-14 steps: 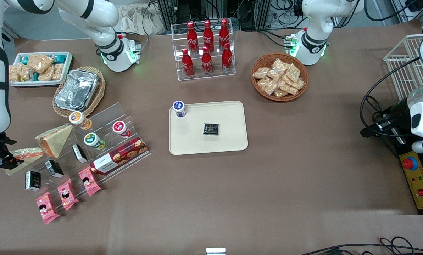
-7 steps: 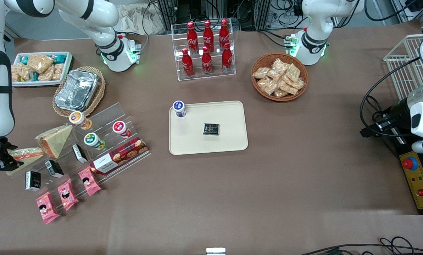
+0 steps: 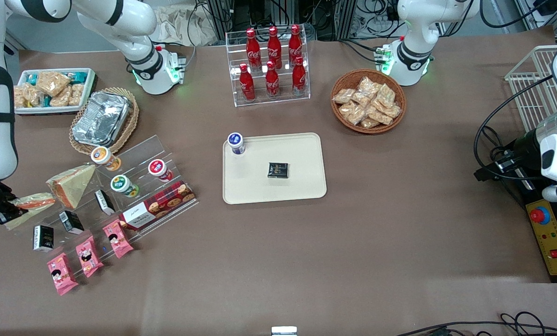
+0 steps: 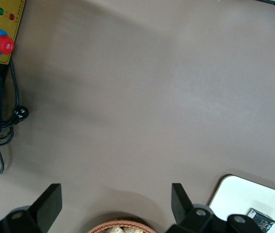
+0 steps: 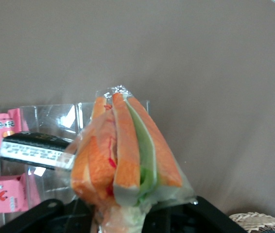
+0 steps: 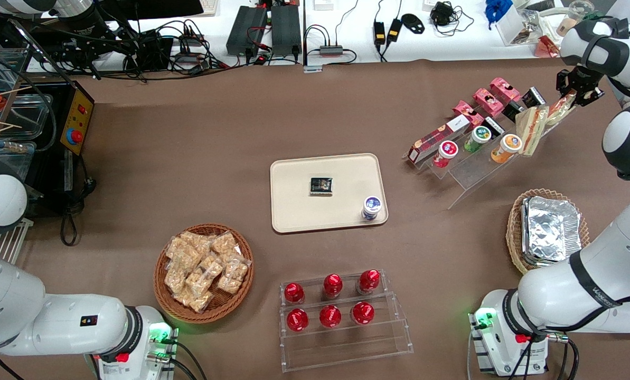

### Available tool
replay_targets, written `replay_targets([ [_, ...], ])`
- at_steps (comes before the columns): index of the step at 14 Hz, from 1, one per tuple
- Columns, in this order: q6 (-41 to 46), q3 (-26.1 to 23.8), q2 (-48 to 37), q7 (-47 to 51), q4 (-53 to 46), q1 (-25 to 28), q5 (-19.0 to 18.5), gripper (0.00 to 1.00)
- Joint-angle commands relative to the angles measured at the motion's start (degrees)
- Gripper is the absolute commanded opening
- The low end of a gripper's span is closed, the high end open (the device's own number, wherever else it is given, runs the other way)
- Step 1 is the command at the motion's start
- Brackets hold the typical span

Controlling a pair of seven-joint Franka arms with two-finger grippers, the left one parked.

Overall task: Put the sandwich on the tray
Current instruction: 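Lift the sandwich and carry it with the right gripper over the tray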

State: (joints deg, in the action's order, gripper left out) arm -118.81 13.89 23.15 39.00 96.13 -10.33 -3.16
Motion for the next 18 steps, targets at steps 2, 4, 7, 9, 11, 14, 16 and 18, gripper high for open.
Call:
replay_targets([
  [2, 5.77, -0.88, -8.36, -2.26, 0.63, 0.48, -1.06, 0.0],
  [4, 8.5, -1.32, -12.24, -2.17, 0.46, 3.1, -0.79, 0.0],
  [7, 12.02, -1.76, -15.23, -2.87, -0.07, 8.29, -0.7, 0.0],
  [9, 12.64, -2.46, -15.59, -13.18, -0.77, 11.37, -0.62, 0.0],
  [11, 15.0, -3.34, -16.64, -17.98, -1.12, 15.67, -0.18, 0.0],
  [14, 15.89, -5.36, -16.39, -18.69, -1.39, 22.26, -0.53, 0.0],
  [16, 15.46, -6.07, -15.69, -18.78, -2.26, 28.14, -0.44, 0.0],
  [18, 14.84, -6.42, -13.23, -18.7, -3.49, 34.82, -0.79, 0.0],
])
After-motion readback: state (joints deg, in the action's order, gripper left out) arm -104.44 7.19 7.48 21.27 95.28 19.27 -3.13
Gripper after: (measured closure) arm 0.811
